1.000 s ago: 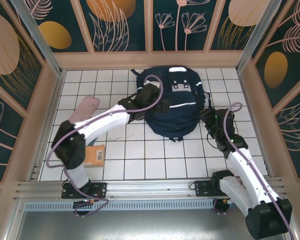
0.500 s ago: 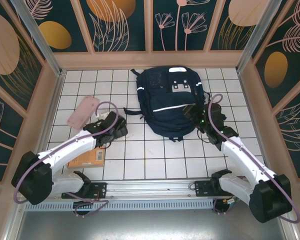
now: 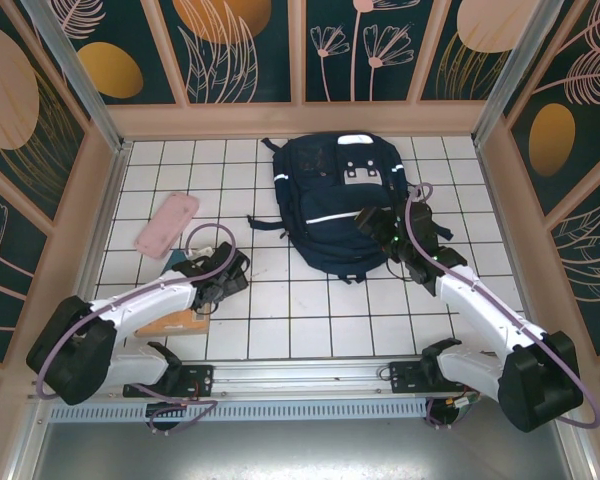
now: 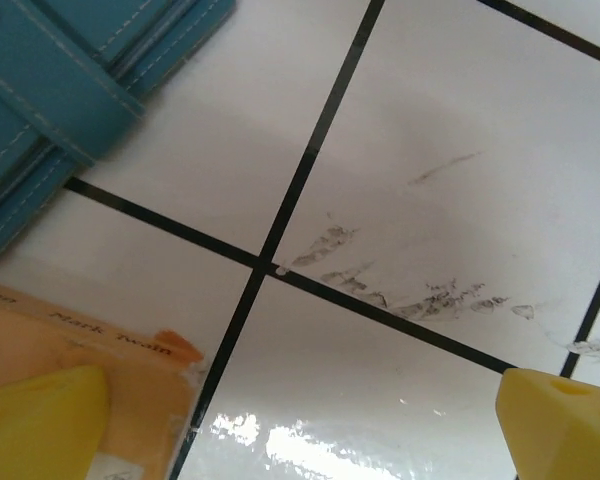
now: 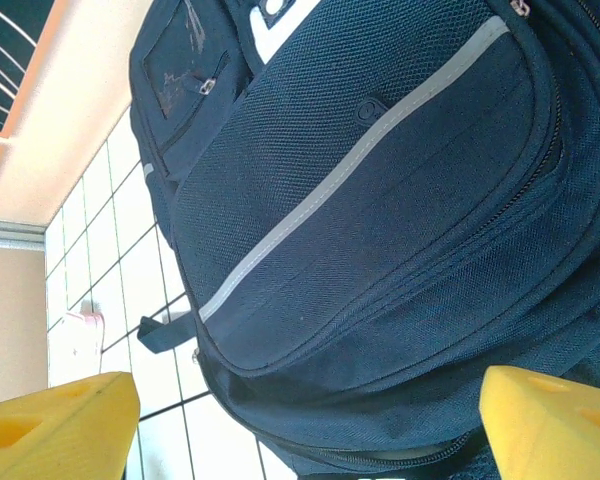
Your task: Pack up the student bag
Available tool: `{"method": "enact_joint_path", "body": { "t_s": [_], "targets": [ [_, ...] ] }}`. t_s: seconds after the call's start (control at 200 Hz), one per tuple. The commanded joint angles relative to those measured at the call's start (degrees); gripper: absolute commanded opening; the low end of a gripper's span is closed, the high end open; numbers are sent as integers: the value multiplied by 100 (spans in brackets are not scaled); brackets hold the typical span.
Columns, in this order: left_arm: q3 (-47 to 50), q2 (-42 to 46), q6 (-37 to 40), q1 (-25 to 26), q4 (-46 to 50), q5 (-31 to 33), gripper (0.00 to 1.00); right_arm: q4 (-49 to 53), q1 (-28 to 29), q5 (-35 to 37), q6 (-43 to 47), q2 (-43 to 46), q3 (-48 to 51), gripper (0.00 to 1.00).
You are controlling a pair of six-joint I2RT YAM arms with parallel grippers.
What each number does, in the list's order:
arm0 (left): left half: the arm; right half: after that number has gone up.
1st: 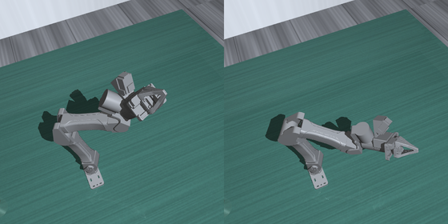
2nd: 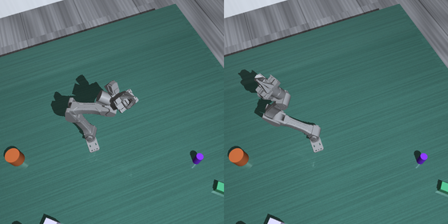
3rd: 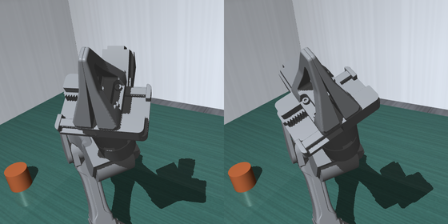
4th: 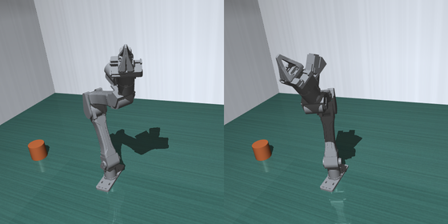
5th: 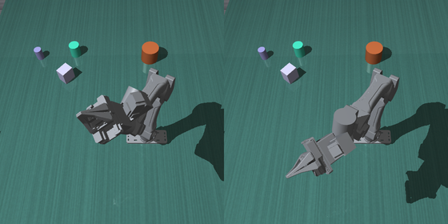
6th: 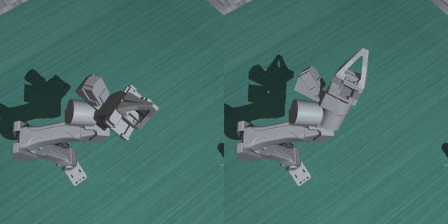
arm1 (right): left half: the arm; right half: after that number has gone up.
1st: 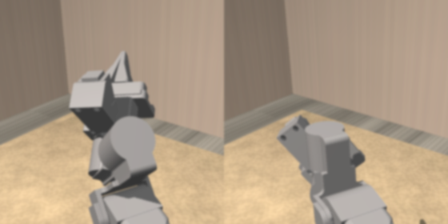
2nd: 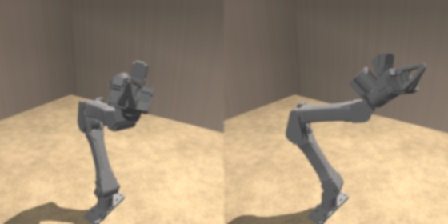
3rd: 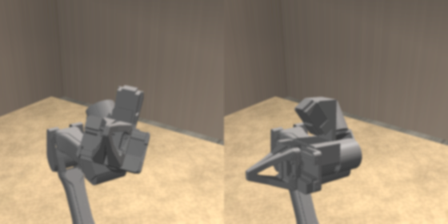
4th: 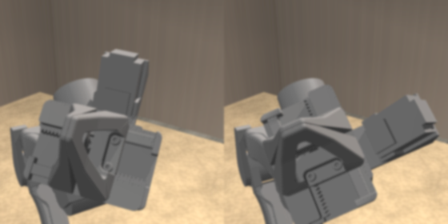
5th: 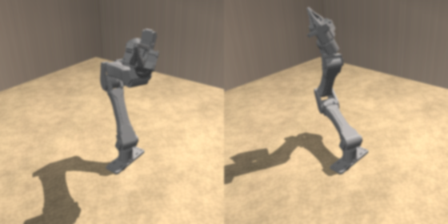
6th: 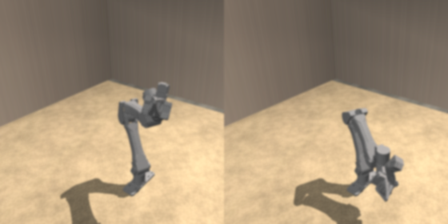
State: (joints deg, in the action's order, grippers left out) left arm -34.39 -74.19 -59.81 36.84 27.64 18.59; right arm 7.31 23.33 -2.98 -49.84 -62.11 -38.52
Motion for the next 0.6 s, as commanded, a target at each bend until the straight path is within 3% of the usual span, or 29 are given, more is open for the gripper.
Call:
{"method": "enact_joint_path", "body": {
  "t_s": [0.0, 0.22, 0.596],
  "targets": [
    [47, -194, 147, -17, -669, -541, 98, -160, 41, -71, -20, -37, -173, 89],
    [64, -481, 81, 62, -1192, -1349, 95, -143, 42, -38, -26, -16, -163, 89],
    [-1056, -1584, -194, 1342, -1904, -1999, 95, -27, 42, 120, -65, 13, -178, 88]
  ]
}}
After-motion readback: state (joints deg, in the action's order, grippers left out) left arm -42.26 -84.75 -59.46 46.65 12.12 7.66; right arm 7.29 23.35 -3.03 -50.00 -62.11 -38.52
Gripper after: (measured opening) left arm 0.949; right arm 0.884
